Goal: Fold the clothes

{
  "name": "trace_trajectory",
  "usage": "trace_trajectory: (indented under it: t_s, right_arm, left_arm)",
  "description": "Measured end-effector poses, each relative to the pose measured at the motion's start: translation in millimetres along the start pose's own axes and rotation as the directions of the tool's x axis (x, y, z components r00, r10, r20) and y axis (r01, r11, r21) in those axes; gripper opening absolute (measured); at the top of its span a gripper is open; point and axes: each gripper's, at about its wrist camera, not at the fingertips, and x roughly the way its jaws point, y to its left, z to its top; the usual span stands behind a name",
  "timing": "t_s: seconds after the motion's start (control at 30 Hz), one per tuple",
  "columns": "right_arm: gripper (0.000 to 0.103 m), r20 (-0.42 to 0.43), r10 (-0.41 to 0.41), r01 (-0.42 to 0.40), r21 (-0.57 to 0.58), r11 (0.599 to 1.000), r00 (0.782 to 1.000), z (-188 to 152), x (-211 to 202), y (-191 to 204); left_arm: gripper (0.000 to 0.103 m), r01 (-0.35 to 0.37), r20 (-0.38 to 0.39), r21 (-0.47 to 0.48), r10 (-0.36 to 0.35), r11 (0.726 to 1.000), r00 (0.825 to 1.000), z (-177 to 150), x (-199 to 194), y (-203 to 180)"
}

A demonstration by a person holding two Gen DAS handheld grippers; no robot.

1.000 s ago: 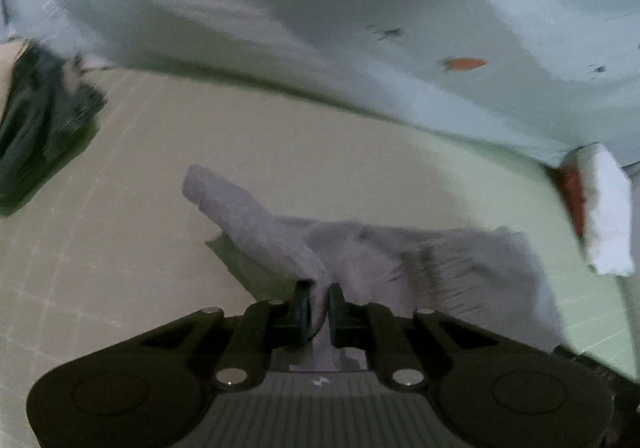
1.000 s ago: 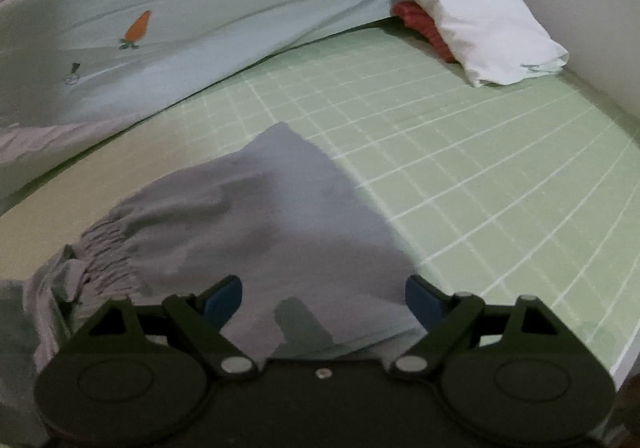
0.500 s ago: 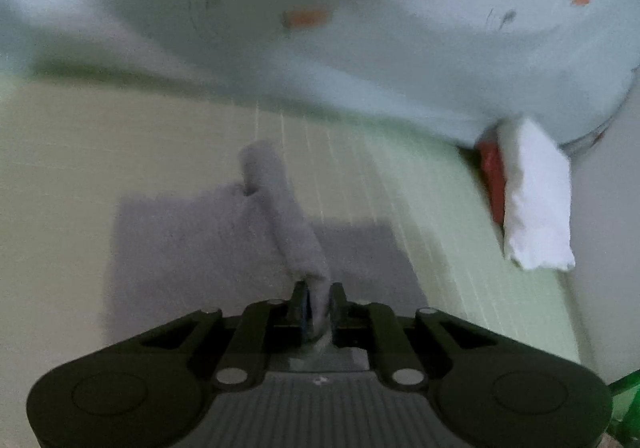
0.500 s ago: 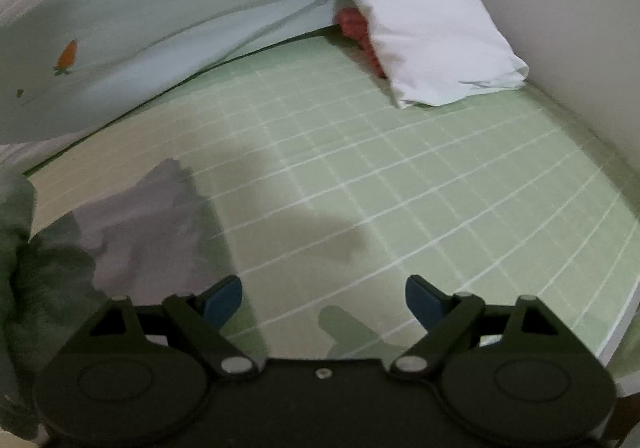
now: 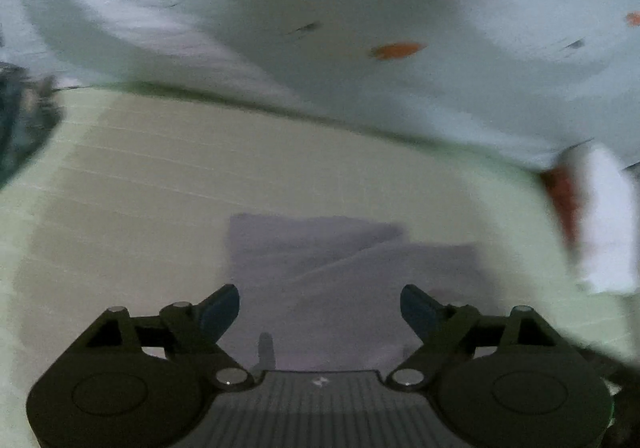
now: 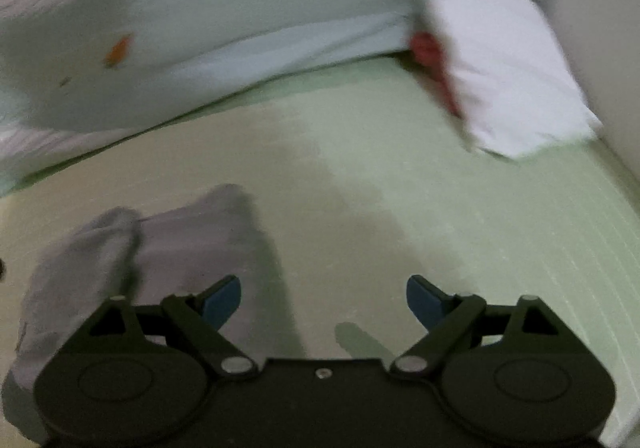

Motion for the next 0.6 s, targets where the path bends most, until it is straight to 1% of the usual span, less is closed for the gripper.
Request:
trace_trajectory:
  t_s: [0.03, 0.1, 0.17, 0.23, 0.3, 0.33, 0.4, 0.43, 0.47, 0.5, 0.53, 0.57, 0.6]
  right_arm:
    - [0.091, 0.003, 0.014, -0.014, -0.026, 1.0, 1.0, 3, 2, 12]
    - [0.091, 0.0, 0.045, -0.045, -0.052, 0.998, 0.999, 6, 5, 37]
    - [0.091, -0.014, 0.082, -0.083, -0.063, 0.995, 0.997, 8, 9, 60]
    - [0.091, -0.035, 0.126, -0.128, -0.065, 0.99, 0.991, 7, 14, 82]
    - [0.09, -0.062, 0.171, -0.175, -0.073, 0.982, 0.983, 1, 21, 104]
    - [0.088, -0.083, 0.186, -0.193, -0.083, 0.978, 0.979, -3, 25, 116]
    - [0.078, -0.122, 0.212, -0.225, -0.105, 0.969, 0.97, -11, 32, 134]
    - [0.066, -0.138, 0.221, -0.237, -0.118, 0.964, 0.966, -15, 35, 141]
    - [0.051, -0.135, 0.222, -0.24, -0.136, 0.961, 0.966, -16, 34, 144]
    - [0.045, -0.133, 0.224, -0.243, -0.153, 0.958, 0.965, -18, 34, 147]
    - [0.036, -0.131, 0.226, -0.246, -0.171, 0.954, 0.965, -19, 34, 150]
    - [0.021, -0.129, 0.227, -0.249, -0.188, 0.95, 0.965, -20, 34, 153]
    - [0.009, -0.126, 0.229, -0.251, -0.205, 0.946, 0.965, -22, 33, 156]
  left_arm:
    - [0.088, -0.024, -0.03, 0.001, 0.024, 1.0, 0.999, -2, 6, 6]
    - [0.088, -0.035, -0.088, -0.001, 0.035, 0.999, 0.995, -8, 16, 17]
    - [0.088, -0.047, -0.146, -0.003, 0.046, 0.999, 0.988, -14, 26, 29]
    - [0.088, -0.035, -0.188, 0.006, 0.036, 0.999, 0.981, -19, 34, 37]
    - [0.089, -0.016, -0.209, 0.017, 0.019, 1.0, 0.978, -21, 39, 42]
    - [0.089, -0.006, -0.217, 0.023, 0.011, 1.0, 0.976, -21, 42, 45]
    - [0.089, 0.011, -0.218, 0.042, -0.002, 0.999, 0.976, -21, 41, 50]
    - [0.089, 0.02, -0.217, 0.053, -0.008, 0.998, 0.976, -20, 41, 52]
    - [0.089, 0.029, -0.217, 0.061, -0.015, 0.998, 0.976, -19, 42, 56]
    - [0.089, 0.035, -0.221, 0.066, -0.019, 0.997, 0.975, -17, 43, 59]
    - [0.089, 0.038, -0.223, 0.068, -0.022, 0.997, 0.975, -17, 44, 61]
    - [0.089, 0.041, -0.223, 0.073, -0.024, 0.997, 0.975, -15, 44, 62]
    - [0.089, 0.044, -0.218, 0.08, -0.025, 0.996, 0.976, -10, 44, 61]
